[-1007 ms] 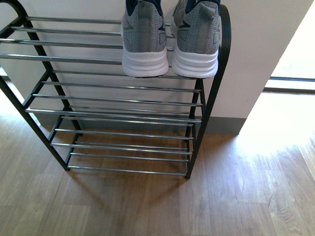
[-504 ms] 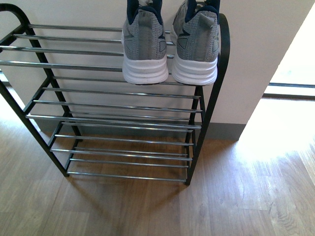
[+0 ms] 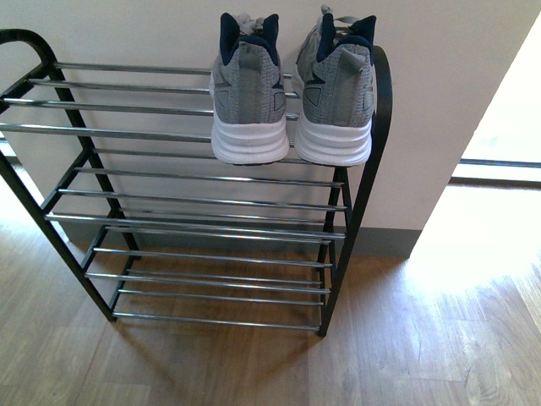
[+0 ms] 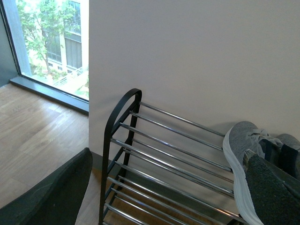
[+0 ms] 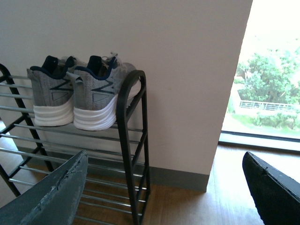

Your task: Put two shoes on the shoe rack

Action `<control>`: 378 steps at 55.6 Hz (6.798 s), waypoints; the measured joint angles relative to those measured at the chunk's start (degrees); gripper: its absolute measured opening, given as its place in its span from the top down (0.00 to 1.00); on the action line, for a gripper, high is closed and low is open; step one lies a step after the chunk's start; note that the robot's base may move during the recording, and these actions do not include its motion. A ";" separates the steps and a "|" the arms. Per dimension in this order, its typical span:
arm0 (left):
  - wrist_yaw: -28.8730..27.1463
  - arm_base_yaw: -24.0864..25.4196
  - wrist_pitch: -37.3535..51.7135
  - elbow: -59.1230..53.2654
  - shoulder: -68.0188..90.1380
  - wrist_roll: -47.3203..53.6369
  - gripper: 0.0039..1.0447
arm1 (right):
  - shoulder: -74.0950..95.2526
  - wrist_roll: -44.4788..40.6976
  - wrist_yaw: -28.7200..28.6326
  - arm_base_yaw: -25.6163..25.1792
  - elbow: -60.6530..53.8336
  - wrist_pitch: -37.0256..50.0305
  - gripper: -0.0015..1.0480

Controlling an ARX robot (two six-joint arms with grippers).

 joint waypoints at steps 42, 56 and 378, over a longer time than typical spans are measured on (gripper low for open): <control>32.00 20.96 7.67 -22.49 -20.74 16.09 0.99 | 0.00 0.00 0.00 0.00 0.00 0.00 0.09; 37.86 27.26 5.27 -25.44 -26.08 16.13 0.99 | 0.00 0.00 -0.13 0.00 0.00 0.00 0.09; 37.79 27.36 -7.54 -28.41 -41.77 16.31 0.09 | -0.07 0.00 -0.26 0.02 0.00 -0.07 0.09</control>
